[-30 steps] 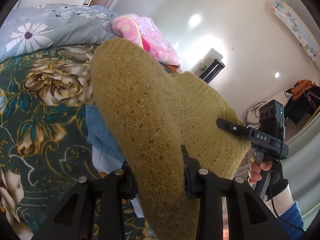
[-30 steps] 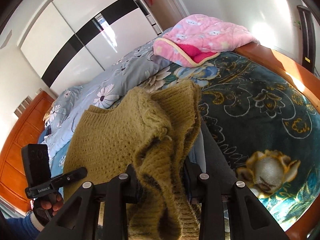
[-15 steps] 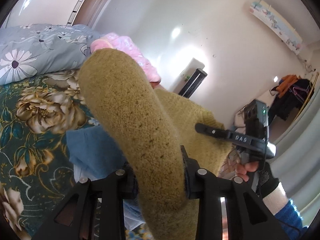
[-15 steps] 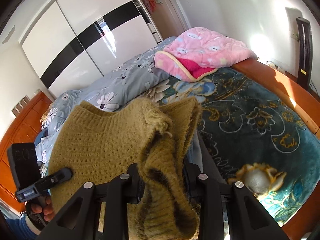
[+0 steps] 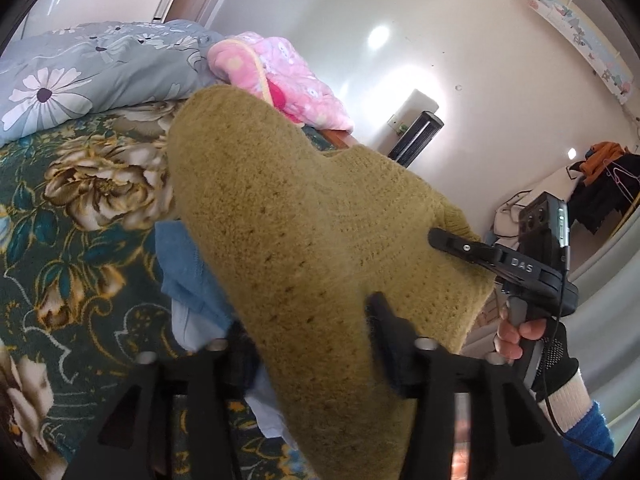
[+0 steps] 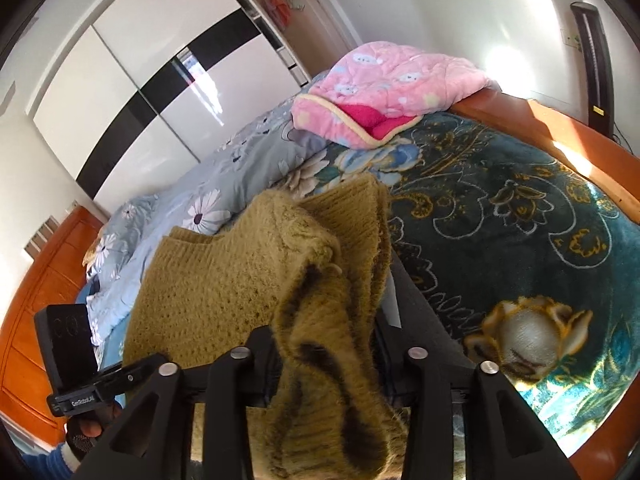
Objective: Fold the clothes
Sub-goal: 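Lift the folded mustard vest with both grippers and carry it toward the blue clothes stack, then lower the vest onto the blue clothes stack and open both grippers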
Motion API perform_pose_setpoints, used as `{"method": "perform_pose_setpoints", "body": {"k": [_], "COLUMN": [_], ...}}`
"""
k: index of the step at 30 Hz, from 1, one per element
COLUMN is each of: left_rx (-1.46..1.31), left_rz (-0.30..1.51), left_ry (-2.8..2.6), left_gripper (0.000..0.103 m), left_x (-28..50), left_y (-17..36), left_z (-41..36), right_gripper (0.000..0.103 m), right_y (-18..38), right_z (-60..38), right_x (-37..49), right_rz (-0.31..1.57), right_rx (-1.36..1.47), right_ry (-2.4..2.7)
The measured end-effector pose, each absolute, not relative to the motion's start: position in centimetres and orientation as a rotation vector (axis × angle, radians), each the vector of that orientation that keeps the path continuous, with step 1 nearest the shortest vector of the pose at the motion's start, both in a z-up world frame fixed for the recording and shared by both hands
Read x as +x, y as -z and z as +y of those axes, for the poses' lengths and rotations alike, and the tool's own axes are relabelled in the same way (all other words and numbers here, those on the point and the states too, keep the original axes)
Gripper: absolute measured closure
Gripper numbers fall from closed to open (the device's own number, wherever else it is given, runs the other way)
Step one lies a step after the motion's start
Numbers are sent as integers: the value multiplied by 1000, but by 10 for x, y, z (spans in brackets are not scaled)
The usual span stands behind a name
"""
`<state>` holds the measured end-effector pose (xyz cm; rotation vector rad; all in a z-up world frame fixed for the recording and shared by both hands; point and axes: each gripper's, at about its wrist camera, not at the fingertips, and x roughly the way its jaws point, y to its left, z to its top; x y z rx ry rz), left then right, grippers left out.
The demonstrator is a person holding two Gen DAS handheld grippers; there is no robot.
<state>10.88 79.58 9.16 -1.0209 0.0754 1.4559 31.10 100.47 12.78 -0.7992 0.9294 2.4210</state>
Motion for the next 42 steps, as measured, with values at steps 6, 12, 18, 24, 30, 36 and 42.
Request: {"method": "perform_pose_setpoints", "body": {"k": [6, 12, 18, 24, 30, 36, 42], "left_rx": [-940, -842, -812, -787, -830, -856, -847], "left_rz": [121, 155, 121, 194, 239, 241, 244], "left_ry": [-1578, -1656, -1602, -1560, -1555, -1541, -1548], "left_gripper": [14, 13, 12, 13, 13, 13, 13], "left_x": [104, 89, 93, 116, 120, 118, 119], "left_y": [-107, -135, -156, -149, -124, -114, -118], "left_z": [780, 764, 768, 785, 798, 803, 799], "right_gripper": [23, 0, 0, 0, 11, 20, 20], "right_y": [-145, -181, -214, -198, -165, -141, -146], "right_z": [996, 975, 945, 932, 941, 959, 958], "right_x": [314, 318, 307, 292, 295, 302, 304], "right_rz": [850, 742, 630, 622, 650, 731, 754], "right_rx": [-791, -690, -656, -746, -841, -848, -824], "right_ry": [-2355, -2407, -2490, -2494, -2422, -2370, -2372]}}
